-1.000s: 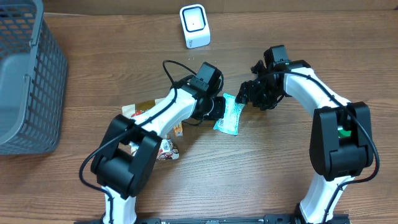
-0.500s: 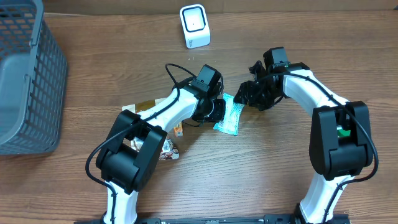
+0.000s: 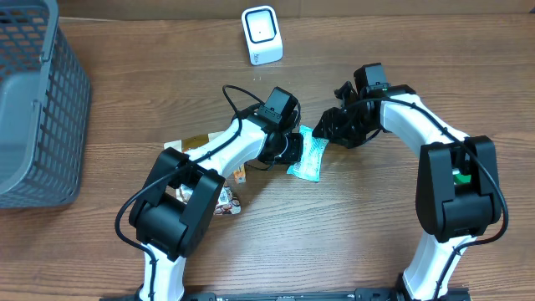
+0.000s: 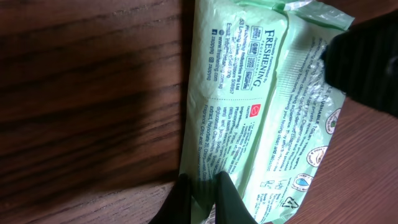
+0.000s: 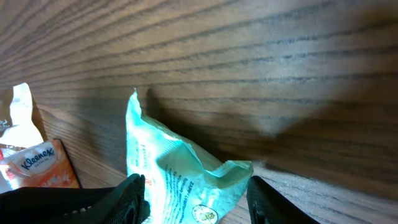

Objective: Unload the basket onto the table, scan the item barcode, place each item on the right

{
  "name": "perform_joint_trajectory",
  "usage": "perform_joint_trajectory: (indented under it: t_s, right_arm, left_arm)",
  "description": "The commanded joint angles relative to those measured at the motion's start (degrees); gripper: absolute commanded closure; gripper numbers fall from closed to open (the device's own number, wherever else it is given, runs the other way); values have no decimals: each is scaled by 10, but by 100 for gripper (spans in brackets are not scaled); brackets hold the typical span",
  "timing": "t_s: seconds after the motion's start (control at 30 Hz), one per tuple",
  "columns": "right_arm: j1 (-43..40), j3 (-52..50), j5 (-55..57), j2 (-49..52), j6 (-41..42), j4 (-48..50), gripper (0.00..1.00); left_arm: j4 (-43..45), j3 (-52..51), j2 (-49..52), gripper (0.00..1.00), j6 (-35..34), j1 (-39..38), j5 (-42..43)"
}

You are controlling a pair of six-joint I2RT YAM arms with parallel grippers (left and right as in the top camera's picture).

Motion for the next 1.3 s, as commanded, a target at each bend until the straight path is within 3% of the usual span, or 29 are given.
perform_joint_trajectory:
  t_s: [0.0, 0.33, 0.47, 0.7, 0.87, 1.03, 1.27]
  right_arm:
    - [3, -21, -7, 2, 1, 8, 46]
    - [3, -44, -7, 2, 1, 29, 45]
    - [3, -44, -7, 2, 1, 31, 45]
    - [3, -44, -7, 2, 1, 34, 45]
    - [3, -45, -7, 2, 1, 37, 44]
    - [3, -45, -7, 2, 1, 38, 44]
    - [3, -45, -7, 2, 1, 37, 44]
  left_arm:
    - [-14, 0, 26, 96, 1, 2, -32]
    - [-111, 78, 10, 94, 39, 15, -50]
    - [-132, 79, 10, 92, 39, 15, -81]
    - [-173, 79, 10, 96, 40, 11, -64]
    - [-171, 79, 10, 95, 50, 6, -58]
    - [-167, 79, 10, 93, 55, 14, 9]
    - [-166, 78, 14, 91, 59, 10, -2]
